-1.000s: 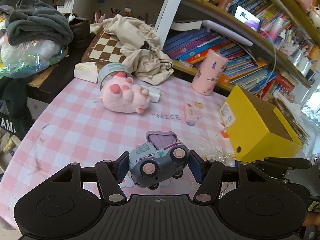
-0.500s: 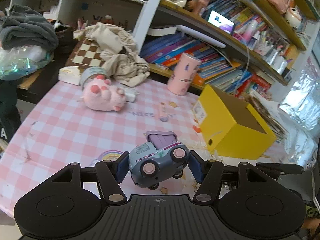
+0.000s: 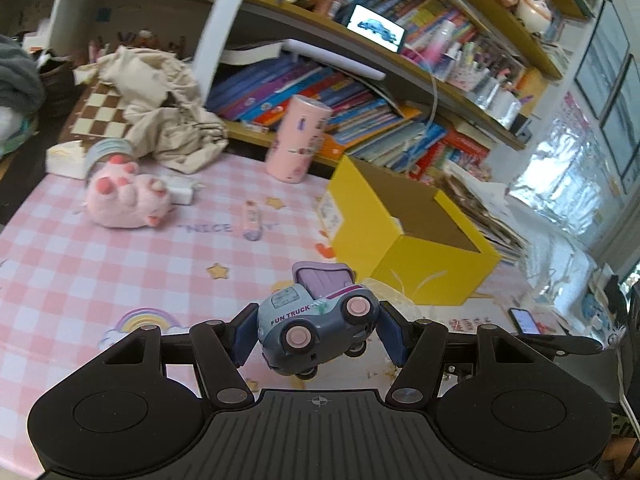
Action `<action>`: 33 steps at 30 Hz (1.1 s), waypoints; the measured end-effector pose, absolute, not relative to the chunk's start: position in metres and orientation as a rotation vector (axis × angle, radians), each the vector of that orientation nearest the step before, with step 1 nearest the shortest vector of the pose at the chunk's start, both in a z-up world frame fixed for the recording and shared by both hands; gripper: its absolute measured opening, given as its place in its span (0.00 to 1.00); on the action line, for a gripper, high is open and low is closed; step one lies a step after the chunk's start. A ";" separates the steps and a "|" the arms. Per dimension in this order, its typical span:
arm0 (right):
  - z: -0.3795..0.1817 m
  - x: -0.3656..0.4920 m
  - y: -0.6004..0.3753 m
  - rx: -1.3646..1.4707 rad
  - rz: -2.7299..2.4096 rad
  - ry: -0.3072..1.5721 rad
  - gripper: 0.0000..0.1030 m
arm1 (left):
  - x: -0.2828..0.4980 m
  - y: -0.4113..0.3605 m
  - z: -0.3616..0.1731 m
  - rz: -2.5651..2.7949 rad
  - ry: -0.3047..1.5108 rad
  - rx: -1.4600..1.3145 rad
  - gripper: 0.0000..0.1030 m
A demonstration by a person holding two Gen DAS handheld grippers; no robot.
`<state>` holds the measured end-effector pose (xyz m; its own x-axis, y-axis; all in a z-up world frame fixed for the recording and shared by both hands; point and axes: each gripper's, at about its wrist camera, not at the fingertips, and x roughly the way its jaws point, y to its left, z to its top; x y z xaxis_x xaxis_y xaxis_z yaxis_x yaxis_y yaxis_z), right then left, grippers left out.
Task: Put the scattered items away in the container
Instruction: 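Carry the grey truck and pearl ornament with both tools over the yellow box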
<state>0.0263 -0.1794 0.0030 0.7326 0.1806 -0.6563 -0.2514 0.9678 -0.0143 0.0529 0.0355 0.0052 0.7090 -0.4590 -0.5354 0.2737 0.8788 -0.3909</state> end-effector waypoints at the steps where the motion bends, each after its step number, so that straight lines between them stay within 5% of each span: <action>1: 0.005 0.025 -0.183 -0.102 0.230 0.707 0.16 | 0.054 0.033 0.006 -0.420 0.668 -0.294 0.60; 33: 0.063 0.100 -0.327 -0.041 0.207 0.508 0.16 | 0.137 -0.105 0.067 -0.477 0.503 -0.243 0.60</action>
